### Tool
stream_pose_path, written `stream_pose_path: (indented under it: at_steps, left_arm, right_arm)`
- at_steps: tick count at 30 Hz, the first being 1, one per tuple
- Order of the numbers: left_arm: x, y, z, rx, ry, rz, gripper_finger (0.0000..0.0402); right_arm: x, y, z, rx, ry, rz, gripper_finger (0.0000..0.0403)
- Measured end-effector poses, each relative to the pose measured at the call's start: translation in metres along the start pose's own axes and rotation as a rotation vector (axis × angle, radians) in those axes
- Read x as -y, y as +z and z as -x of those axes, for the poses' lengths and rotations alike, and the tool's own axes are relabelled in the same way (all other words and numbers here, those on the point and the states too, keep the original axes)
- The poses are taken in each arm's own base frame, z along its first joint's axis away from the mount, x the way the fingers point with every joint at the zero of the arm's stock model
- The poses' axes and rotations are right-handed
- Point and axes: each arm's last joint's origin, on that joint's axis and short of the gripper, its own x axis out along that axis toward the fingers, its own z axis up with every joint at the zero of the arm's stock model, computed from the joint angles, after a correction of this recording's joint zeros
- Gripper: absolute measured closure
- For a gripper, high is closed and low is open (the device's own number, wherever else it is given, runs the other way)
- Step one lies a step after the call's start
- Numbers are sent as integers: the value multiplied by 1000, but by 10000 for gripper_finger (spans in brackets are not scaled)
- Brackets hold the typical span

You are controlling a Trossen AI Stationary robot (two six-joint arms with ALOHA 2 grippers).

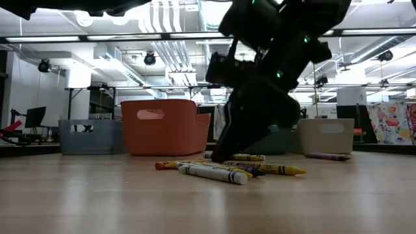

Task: Sort crayons
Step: Put the yellow crayon into the white bin

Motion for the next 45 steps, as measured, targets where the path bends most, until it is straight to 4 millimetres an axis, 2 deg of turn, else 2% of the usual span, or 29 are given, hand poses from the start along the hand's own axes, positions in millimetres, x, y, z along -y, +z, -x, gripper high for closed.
stream_pose_path:
  at_steps: [14, 28, 34, 39, 45]
  left_arm:
    - [-2, 5, 0, 10, 5, 3, 271]
    - [-2, 5, 0, 9, 5, 14, 271]
    - [-2, 5, 0, 9, 5, 14, 271]
    - [-2, 4, 0, 7, 5, 21, 271]
    - [0, -4, 0, -93, 24, 40, 271]
  right_arm:
    - [13, 0, -4, 2, 38, 6, 269]
    - [20, 0, -5, 1, 45, 39, 385]
    - [20, 1, -5, 1, 45, 49, 392]
    - [21, 8, 6, 8, 39, 63, 394]
    - [28, 25, 38, -1, 19, 32, 394]
